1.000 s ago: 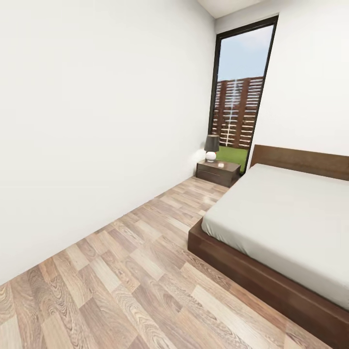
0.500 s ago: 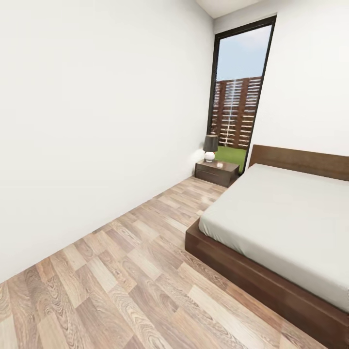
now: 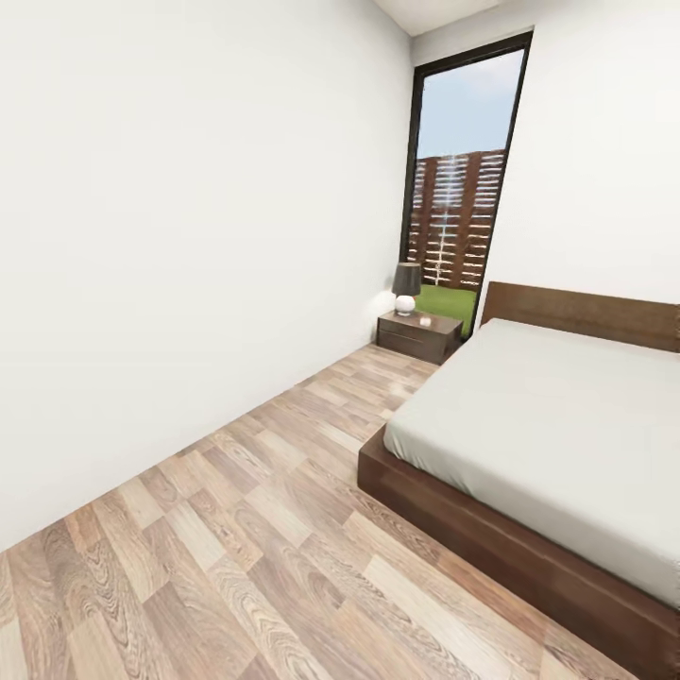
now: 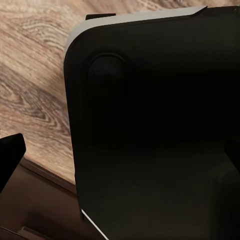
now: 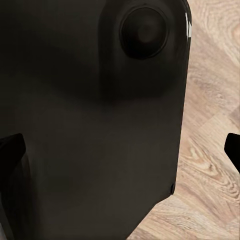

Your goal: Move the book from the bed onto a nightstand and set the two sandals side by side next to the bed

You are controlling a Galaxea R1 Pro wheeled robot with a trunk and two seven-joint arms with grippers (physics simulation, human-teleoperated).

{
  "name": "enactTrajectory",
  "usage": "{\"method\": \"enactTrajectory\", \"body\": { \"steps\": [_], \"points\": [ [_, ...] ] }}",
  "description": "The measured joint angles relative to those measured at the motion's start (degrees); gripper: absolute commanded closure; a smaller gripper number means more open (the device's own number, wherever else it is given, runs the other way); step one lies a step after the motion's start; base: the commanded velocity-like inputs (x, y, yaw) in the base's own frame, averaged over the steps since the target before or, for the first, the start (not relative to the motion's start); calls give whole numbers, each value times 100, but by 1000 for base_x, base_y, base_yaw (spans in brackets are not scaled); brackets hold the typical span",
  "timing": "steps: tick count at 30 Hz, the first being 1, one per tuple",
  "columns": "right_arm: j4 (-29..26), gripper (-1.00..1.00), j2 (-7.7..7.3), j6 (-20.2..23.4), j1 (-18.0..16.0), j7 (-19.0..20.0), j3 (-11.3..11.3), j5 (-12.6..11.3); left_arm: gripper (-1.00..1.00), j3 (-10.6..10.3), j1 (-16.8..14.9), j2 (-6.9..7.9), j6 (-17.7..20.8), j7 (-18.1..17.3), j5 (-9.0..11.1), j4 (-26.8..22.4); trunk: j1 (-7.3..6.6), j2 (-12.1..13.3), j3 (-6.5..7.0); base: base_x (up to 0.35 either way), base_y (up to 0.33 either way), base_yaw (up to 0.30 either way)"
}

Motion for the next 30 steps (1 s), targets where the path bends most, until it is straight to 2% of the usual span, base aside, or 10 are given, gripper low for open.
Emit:
{"method": "enactTrajectory", "body": {
  "steps": [30],
  "points": [
    [0,-100,0,0,0,0,15,6,-100,0,0,-16,-9,12,-5,0,0,0,0,37,14,-21]
  ]
}}
